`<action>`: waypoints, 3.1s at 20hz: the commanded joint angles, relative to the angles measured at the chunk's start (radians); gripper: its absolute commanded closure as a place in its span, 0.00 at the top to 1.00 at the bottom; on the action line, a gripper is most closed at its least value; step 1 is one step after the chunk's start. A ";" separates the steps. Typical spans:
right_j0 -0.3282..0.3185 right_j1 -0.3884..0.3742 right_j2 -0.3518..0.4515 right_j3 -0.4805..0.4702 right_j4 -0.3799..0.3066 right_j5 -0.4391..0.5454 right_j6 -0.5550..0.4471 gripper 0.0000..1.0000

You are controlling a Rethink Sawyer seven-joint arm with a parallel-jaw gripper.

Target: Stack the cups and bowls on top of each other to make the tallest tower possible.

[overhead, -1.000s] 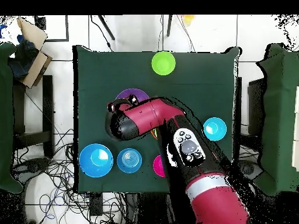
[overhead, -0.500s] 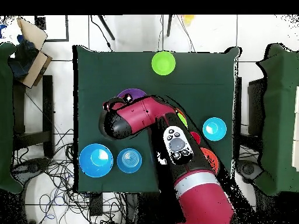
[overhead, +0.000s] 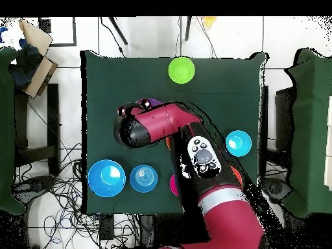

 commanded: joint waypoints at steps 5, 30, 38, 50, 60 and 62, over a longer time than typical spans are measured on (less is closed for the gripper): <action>-0.007 0.117 -0.007 -0.028 -0.069 -0.125 0.036 1.00; 0.100 0.159 -0.154 -0.071 -0.025 -0.238 0.037 1.00; 0.107 0.008 -0.143 -0.008 0.154 0.360 -0.059 1.00; 0.071 0.060 -0.082 -0.036 0.085 0.254 -0.037 1.00; 0.034 0.175 -0.037 -0.096 0.020 0.064 -0.070 1.00; 0.053 0.182 -0.057 -0.100 0.016 0.048 -0.049 1.00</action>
